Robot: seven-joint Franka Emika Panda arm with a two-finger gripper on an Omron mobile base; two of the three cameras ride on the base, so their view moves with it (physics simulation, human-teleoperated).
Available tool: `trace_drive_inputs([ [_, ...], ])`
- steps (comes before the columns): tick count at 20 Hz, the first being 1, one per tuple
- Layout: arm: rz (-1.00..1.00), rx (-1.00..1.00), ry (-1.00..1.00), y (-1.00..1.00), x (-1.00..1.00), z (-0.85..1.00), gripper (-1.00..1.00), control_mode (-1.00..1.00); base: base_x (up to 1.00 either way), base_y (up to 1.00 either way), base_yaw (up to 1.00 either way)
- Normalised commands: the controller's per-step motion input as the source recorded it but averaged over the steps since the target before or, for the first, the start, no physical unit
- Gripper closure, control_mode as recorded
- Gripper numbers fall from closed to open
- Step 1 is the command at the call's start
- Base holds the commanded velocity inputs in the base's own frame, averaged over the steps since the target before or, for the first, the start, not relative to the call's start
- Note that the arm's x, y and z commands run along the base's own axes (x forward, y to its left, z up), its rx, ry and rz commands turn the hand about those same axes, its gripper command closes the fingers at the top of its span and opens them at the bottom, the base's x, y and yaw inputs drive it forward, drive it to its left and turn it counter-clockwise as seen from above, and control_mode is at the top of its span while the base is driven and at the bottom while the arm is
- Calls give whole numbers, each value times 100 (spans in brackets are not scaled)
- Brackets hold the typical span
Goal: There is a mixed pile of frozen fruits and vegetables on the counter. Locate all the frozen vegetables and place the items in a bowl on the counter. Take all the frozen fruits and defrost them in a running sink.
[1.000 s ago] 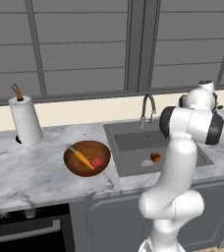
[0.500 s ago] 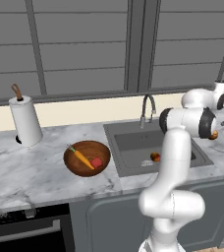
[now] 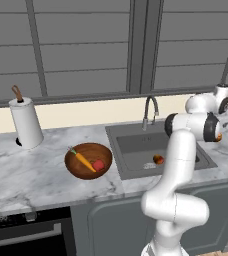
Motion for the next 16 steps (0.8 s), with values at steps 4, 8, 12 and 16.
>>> trace_drive_inputs([
  [4,-1,-6,12,19,-3,-23,-100,-100,0,0,0],
  [8,-3,1,14,-6,-7,-19,-100,-100,0,0,0],
  [12,-3,1,11,-50,18,-4,-100,-100,0,0,0],
  [16,-1,1,7,-29,26,-5,-100,-100,0,0,0],
])
